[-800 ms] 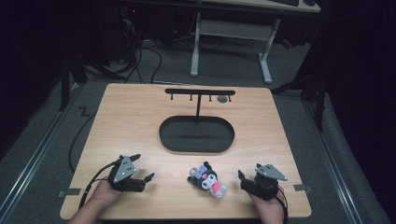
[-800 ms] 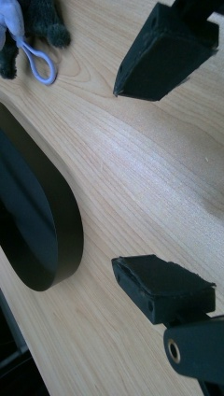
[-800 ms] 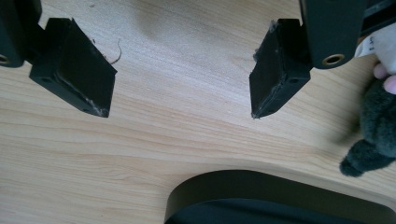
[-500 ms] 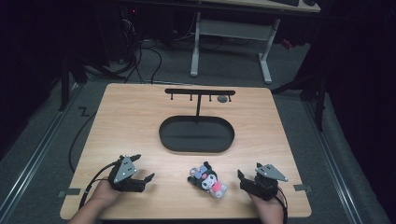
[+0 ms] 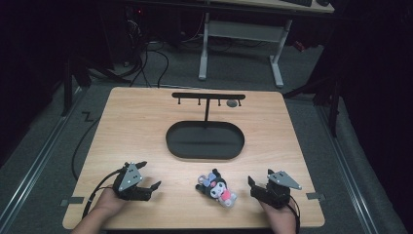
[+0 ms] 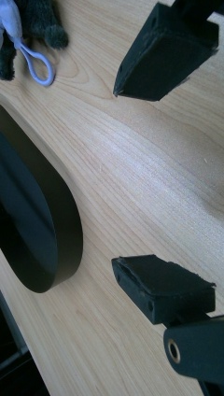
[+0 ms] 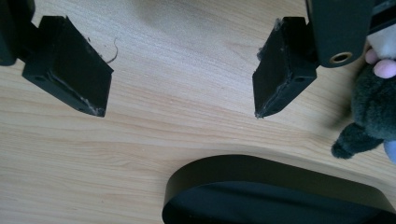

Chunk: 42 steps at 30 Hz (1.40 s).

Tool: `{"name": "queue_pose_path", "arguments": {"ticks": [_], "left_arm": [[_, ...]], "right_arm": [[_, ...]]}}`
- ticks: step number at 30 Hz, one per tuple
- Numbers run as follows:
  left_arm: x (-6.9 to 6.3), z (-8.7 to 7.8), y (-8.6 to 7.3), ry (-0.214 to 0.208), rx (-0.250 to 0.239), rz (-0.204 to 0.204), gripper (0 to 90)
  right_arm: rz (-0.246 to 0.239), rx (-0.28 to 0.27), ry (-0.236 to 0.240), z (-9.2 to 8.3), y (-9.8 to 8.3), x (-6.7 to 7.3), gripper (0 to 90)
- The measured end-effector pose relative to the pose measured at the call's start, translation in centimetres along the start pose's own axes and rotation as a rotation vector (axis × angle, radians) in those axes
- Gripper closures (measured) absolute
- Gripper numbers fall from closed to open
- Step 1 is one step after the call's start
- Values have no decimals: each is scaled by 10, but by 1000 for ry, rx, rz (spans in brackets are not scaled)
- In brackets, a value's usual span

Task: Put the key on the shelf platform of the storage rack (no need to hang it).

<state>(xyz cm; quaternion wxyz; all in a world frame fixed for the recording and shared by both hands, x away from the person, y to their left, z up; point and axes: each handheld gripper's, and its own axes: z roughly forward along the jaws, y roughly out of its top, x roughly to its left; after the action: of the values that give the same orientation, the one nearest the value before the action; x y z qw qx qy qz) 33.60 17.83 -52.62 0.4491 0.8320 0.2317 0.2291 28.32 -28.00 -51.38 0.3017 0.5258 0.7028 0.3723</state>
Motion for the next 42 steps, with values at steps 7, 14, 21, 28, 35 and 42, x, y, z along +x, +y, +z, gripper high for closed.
{"name": "queue_pose_path", "arguments": {"ticks": [7, 14, 21, 28, 35, 42], "left_arm": [[0, 0, 0, 0, -2, -4, 154], [0, 0, 0, 0, -2, -2, 154], [1, 1, 0, -4, 0, -13, 154], [2, 1, 0, -5, -2, -21, 154], [1, 0, 0, -7, 1, -12, 154], [1, -1, -1, -5, -7, -10, 154]], "right_arm": [[-5, 17, 1, 1, 0, 1, 198], [-1, 51, -14, 0, 3, 1, 226], [-13, 100, -25, 0, 5, 1, 234], [49, 143, 6, -4, 9, -5, 233], [56, 163, 13, -5, 11, -4, 214], [64, 185, 39, 2, 12, -2, 201]]}}
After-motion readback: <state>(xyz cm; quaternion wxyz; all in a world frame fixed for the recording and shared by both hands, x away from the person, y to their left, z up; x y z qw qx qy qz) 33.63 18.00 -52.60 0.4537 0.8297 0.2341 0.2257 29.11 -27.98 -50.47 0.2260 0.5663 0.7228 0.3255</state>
